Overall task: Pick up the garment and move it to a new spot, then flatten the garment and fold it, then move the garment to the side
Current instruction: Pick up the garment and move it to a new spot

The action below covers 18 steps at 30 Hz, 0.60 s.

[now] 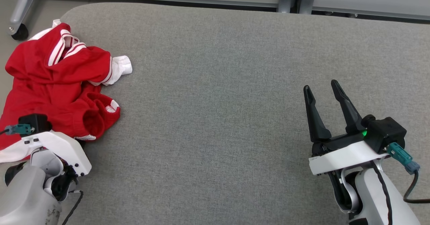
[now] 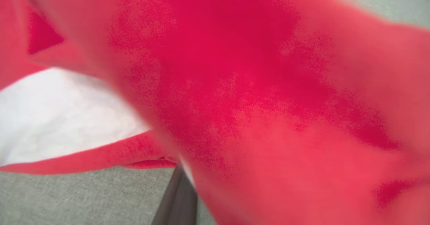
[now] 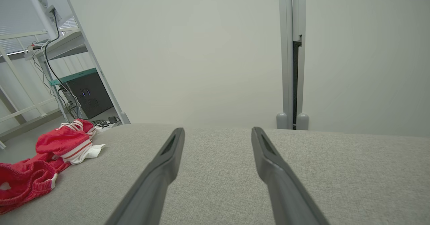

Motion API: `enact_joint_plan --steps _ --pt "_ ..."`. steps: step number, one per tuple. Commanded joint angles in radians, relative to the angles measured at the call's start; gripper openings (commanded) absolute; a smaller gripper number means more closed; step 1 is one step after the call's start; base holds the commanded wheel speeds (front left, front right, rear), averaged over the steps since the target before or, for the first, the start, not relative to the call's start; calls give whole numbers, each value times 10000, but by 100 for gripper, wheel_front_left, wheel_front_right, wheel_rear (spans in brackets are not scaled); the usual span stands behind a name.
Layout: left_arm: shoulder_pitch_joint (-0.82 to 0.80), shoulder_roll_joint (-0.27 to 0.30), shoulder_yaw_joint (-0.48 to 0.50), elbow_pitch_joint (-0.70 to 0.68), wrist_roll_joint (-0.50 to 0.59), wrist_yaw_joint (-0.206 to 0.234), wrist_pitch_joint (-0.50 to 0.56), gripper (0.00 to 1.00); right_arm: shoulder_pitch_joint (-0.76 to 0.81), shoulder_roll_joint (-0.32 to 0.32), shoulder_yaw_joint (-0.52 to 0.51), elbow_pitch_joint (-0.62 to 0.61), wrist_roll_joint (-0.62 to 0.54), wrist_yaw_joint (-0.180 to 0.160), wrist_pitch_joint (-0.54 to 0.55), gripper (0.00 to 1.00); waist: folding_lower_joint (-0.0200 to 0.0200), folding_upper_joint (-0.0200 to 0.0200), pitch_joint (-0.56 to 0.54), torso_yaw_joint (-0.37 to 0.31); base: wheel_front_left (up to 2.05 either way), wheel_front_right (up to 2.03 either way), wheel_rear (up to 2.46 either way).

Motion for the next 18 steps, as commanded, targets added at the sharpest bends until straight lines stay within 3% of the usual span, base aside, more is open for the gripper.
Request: enact_joint_plan --steps 1,11,18 --pt "-123 125 -141 6 -67 9 -143 0 -40 -9 -17 4 13 19 -19 100 0 0 -93 9 0 0 0" --pt "-547 1115 -1268 -1104 -333 8 -917 0 309 189 -64 68 183 19 -19 100 0 0 -1036 -132 0 0 0" --pt "-769 1865 -1704 -3387 -614 8 -447 0 519 297 -416 10 278 19 -18 100 0 0 -1719 -710 0 0 0"
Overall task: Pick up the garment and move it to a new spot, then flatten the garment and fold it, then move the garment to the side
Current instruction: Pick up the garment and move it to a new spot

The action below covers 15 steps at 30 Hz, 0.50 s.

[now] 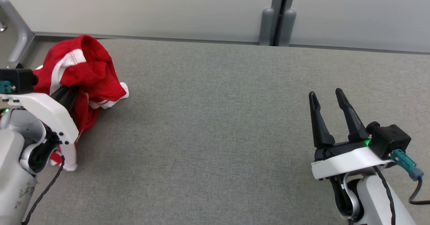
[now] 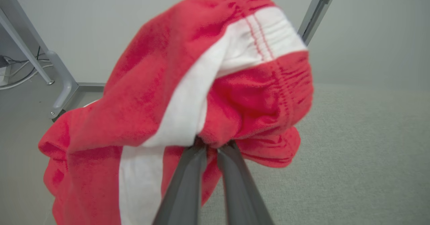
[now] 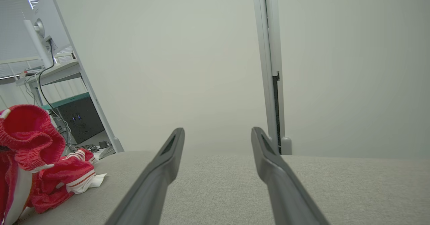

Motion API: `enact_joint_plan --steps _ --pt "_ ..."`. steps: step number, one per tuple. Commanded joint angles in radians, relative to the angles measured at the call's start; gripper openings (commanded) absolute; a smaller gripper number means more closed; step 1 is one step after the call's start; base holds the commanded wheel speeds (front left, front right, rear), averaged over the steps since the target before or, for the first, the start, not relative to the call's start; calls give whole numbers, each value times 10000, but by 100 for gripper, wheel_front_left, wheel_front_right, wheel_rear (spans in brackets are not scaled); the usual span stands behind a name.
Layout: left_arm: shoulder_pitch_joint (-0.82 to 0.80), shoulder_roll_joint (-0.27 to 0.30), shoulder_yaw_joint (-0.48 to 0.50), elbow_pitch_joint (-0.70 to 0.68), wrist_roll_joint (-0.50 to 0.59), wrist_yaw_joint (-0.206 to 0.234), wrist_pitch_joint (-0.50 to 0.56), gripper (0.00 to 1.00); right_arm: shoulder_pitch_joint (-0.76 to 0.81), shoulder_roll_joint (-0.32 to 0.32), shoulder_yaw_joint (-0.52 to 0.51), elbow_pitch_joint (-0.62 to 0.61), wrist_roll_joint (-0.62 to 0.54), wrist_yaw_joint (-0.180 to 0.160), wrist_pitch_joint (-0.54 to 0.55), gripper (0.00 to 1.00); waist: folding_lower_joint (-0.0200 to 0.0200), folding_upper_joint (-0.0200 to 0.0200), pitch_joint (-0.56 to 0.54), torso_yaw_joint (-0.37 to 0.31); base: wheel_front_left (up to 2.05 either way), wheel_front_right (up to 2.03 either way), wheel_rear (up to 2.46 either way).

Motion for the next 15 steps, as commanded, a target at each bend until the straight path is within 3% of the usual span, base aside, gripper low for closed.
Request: enact_joint_plan --steps 1,5,15 --pt "-113 109 -7 -481 1 17 134 0 147 -10 -116 -62 13 19 -16 100 0 0 -285 -371 0 0 0" --pt "268 335 -74 -2335 -124 408 776 0 205 3 -373 -154 -77 19 -11 100 0 0 -476 -960 0 0 0" --pt "1521 -92 -595 -5930 -385 1656 1721 0 83 19 -680 -416 -190 19 -10 100 0 0 -271 -2603 0 0 0"
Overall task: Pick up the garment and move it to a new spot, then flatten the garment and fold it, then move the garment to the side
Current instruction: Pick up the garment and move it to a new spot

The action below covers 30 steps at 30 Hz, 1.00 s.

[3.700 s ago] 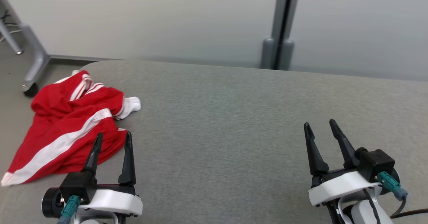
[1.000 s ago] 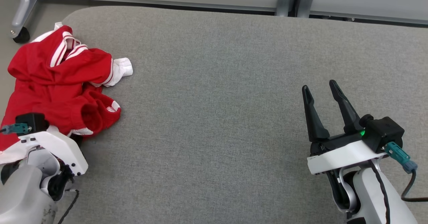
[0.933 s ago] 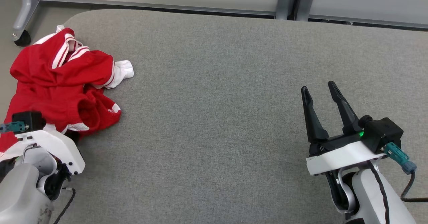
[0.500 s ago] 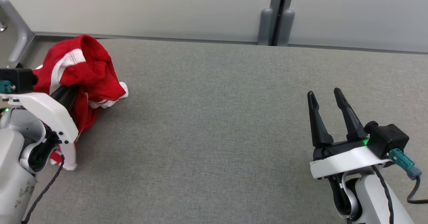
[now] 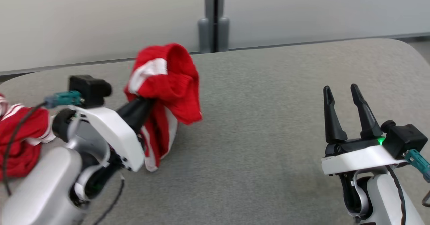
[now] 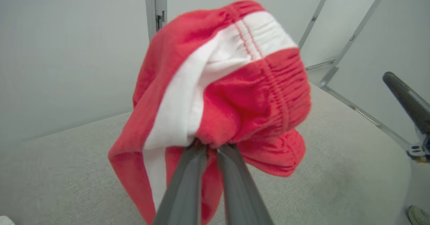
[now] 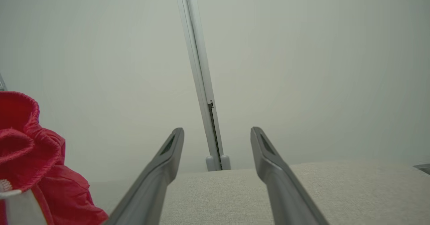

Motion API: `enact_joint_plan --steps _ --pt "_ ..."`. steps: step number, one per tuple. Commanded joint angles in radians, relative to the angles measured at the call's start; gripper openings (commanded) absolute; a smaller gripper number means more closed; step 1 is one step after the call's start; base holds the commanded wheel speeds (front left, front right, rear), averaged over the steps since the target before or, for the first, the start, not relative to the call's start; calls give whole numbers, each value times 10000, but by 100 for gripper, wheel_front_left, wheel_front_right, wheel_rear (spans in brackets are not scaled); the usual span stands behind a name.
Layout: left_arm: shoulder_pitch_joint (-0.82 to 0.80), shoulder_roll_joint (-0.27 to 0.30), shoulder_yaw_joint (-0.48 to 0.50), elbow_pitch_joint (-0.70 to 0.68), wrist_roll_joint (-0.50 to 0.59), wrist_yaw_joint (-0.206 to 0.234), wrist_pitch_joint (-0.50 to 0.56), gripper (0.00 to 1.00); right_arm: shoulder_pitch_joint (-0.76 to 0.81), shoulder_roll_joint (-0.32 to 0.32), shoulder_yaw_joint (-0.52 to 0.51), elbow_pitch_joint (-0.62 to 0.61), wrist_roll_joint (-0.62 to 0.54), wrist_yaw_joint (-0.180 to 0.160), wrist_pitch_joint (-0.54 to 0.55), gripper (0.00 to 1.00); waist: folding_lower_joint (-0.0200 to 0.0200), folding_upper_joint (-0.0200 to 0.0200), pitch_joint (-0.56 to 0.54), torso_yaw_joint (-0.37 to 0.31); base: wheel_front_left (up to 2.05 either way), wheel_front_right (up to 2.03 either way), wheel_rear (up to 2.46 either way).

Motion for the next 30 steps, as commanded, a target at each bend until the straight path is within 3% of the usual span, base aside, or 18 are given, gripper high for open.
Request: enact_joint_plan --steps 1,6,14,15,16,22,26,30 --pt "87 -63 -18 -59 -32 38 19 0 -77 -41 -39 -68 -63 19 -2 100 0 0 186 -534 0 0 0" --pt "210 -985 -675 316 41 182 -46 0 -201 -35 -69 -133 -76 19 -2 100 0 0 560 -1189 0 0 0" --pt "-586 -2871 -1532 2729 266 -645 -1040 0 -396 -35 28 -197 -86 19 -2 100 0 0 1067 -1597 0 0 0" --pt "-699 -3027 -1575 3153 262 -756 -1153 33 -435 -33 60 -207 -107 19 -2 100 0 0 1090 -1608 0 0 0" --pt "-819 -3138 -1641 3550 341 -851 -1251 100 -478 -34 95 -230 -112 19 -2 100 0 0 1105 -1614 0 0 0" --pt "-1169 -3666 -1918 5012 587 -1295 -2103 100 -385 -139 157 -226 -100 19 -2 100 0 0 918 -1262 0 0 0" --pt "-1145 -3550 -1903 5110 789 -1379 -2770 100 -227 -214 183 -233 -60 19 -2 100 0 0 657 -845 0 0 0" --pt "-819 -3153 -1615 4707 1036 -1116 -3587 100 -34 -295 181 -237 -43 19 -2 100 0 0 382 -370 0 0 0"
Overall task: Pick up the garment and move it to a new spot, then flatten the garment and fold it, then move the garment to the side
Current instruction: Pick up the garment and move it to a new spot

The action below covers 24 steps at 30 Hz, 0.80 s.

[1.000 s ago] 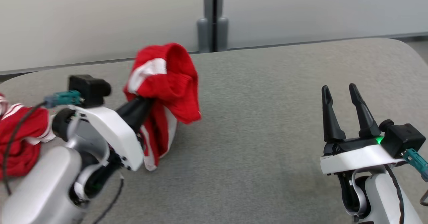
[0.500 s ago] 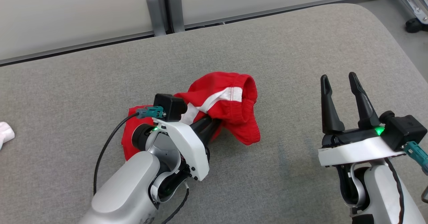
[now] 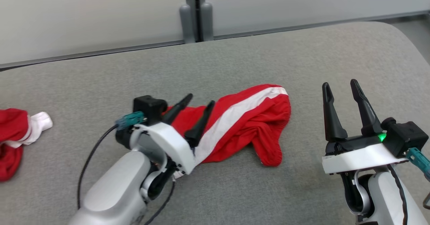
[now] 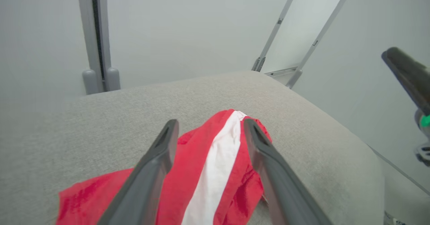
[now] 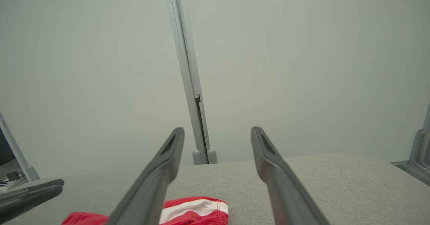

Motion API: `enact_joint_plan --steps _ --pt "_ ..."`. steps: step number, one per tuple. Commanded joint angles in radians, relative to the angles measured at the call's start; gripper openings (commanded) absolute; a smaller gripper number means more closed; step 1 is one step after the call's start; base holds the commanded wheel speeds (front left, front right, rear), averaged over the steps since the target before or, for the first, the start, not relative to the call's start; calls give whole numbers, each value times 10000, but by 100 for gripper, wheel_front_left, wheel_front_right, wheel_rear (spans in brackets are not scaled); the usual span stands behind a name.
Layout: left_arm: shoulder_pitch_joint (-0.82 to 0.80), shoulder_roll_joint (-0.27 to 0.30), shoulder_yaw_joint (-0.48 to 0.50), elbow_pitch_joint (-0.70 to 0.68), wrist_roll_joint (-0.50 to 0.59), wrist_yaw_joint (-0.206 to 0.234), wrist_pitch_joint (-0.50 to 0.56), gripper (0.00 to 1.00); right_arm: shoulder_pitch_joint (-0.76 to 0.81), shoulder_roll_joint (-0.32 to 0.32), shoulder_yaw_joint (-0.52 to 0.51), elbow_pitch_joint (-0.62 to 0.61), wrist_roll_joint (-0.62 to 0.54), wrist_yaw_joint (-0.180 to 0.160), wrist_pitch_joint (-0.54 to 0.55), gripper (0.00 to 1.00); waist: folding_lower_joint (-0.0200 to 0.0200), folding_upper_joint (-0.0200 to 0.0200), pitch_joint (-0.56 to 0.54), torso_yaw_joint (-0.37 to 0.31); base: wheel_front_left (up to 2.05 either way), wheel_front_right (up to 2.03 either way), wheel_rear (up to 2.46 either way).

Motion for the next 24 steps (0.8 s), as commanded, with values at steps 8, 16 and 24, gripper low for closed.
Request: enact_joint_plan --steps 8,16,24 --pt "1048 1304 945 -1360 570 1116 -1585 100 524 -331 -100 13 -4 19 -2 100 0 0 -691 1024 0 0 0" --pt "3219 2278 2343 -3136 1163 2703 -2386 100 1117 -344 -329 -94 -77 19 -2 100 0 0 -1061 1177 0 0 0" --pt "5218 1582 4028 -4230 1969 2976 -2429 100 1709 -145 -747 -246 -90 19 -2 100 0 0 -1138 1038 0 0 0"
